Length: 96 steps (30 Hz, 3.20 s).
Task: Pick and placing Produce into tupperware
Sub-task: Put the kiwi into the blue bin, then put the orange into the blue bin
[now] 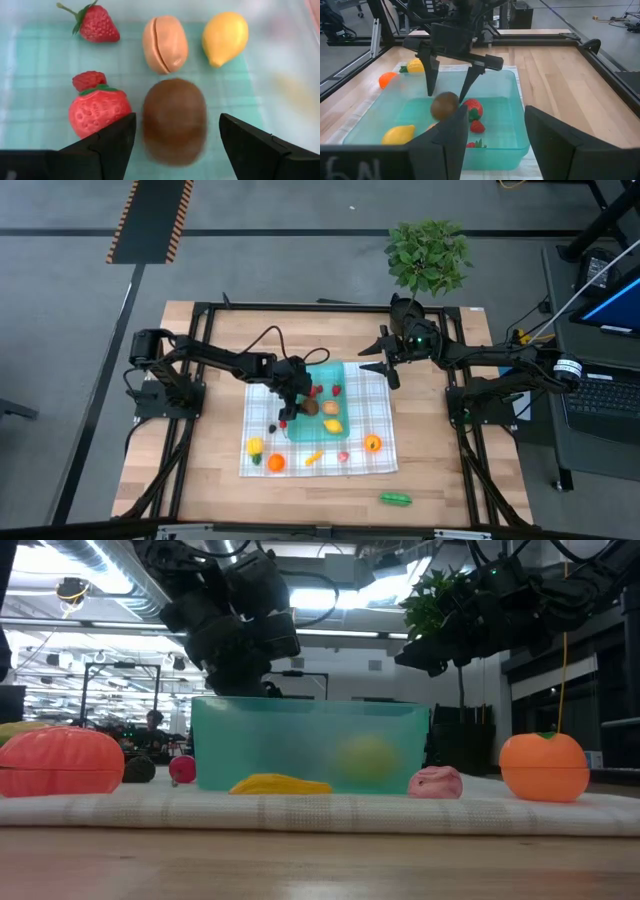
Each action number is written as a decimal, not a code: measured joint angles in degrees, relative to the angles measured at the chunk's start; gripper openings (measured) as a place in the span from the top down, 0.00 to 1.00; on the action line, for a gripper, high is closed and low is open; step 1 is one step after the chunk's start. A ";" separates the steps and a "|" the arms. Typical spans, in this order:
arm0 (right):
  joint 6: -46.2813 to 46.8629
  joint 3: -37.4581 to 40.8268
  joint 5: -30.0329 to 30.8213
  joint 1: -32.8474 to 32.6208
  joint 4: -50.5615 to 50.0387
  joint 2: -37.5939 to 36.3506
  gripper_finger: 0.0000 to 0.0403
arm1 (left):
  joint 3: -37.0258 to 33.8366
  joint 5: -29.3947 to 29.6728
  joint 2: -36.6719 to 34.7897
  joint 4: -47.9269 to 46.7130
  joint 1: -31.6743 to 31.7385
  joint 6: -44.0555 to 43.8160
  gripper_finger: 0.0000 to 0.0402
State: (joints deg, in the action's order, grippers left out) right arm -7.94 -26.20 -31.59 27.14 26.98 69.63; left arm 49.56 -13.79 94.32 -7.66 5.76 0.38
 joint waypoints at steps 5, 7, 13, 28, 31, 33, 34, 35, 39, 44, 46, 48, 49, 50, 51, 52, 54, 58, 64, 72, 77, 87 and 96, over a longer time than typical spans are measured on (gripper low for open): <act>0.17 0.00 0.00 0.01 -0.23 0.00 0.52 | 0.00 0.21 0.00 -0.06 0.11 0.17 0.30; 0.97 0.00 0.00 0.00 -0.90 0.00 0.52 | 0.00 0.21 -0.23 -0.23 0.11 0.15 0.29; 1.73 -0.15 0.00 0.03 -1.46 -0.13 0.52 | 0.00 0.30 -3.58 -0.87 0.11 2.50 0.29; -0.02 -0.39 -0.04 -3.57 -19.48 -19.83 0.52 | -14.39 7.88 -39.14 0.53 -0.50 2.71 0.29; 0.11 -0.39 0.97 -6.51 -23.70 -23.63 0.52 | -18.73 10.09 -46.99 1.24 -1.62 1.56 0.29; 0.11 -0.39 2.98 -8.45 -27.22 -26.23 0.52 | -21.38 12.55 -51.83 0.98 -2.39 1.30 0.29; 0.11 -0.39 4.76 -9.34 -28.80 -27.46 0.52 | -22.63 13.40 -54.04 0.99 -2.81 1.21 0.29; 0.13 -0.23 6.49 -10.05 -29.86 -28.70 0.52 | -23.81 13.97 -56.23 0.90 -3.21 1.20 0.29; 0.94 3.10 8.66 -12.08 -28.94 -34.64 0.52 | -27.75 14.83 -63.87 0.70 -4.41 1.16 0.29; 4.72 9.36 11.16 -12.81 -28.63 -42.11 0.52 | -31.52 16.01 -70.71 0.65 -4.70 -0.08 0.29; 6.50 11.82 11.53 -12.86 -28.82 -44.84 0.52 | -32.43 16.32 -72.56 0.39 -4.67 -0.55 0.29; 8.68 13.35 11.57 -13.00 -28.87 -47.15 0.52 | -32.78 16.32 -73.61 0.43 -4.66 -1.69 0.29; 9.56 13.98 11.57 -13.27 -29.26 -48.32 0.52 | -32.85 16.32 -73.97 0.46 -4.67 -1.81 0.29; 10.64 14.54 11.59 -13.63 -29.92 -49.35 0.52 | -32.87 16.32 -74.20 0.42 -4.70 -1.81 0.29; 11.47 14.86 11.54 -14.08 -30.59 -50.22 0.52 | -32.89 16.31 -74.36 0.40 -4.70 -1.83 0.29; 12.66 15.06 11.55 -14.77 -31.42 -51.13 0.52 | -32.89 16.32 -74.40 0.42 -4.70 -1.84 0.29; 14.75 15.23 11.66 -16.23 -34.13 -52.34 0.52 | -32.89 16.32 -74.40 0.39 -4.70 -1.86 0.29; 18.92 15.28 14.56 -20.78 -36.90 -52.45 0.52 | -32.89 16.32 -74.40 0.42 -4.70 -1.90 0.29; 23.25 15.28 22.66 -30.25 -37.20 -50.78 0.52 | -32.89 16.32 -74.40 0.43 -4.68 -2.87 0.29; 25.74 15.30 33.95 -45.77 -30.49 -46.22 0.52 | -32.89 16.32 -74.38 0.44 -4.68 -5.14 0.29; 28.62 14.61 43.69 -54.40 -29.28 -41.12 0.52 | -32.89 16.30 -74.38 0.44 -4.68 -6.34 0.29; 32.79 3.00 54.07 -63.19 -33.67 -23.75 0.52 | -32.89 16.30 -74.36 0.44 -4.70 -7.79 0.29; 35.92 -7.66 54.50 -63.78 -37.04 -8.14 0.52 | -32.89 16.28 -74.36 0.24 -4.68 -7.78 0.29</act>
State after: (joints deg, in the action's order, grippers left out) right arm 27.97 -33.85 22.91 -36.64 -10.06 61.48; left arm 16.67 2.49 19.97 -7.42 1.08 -7.40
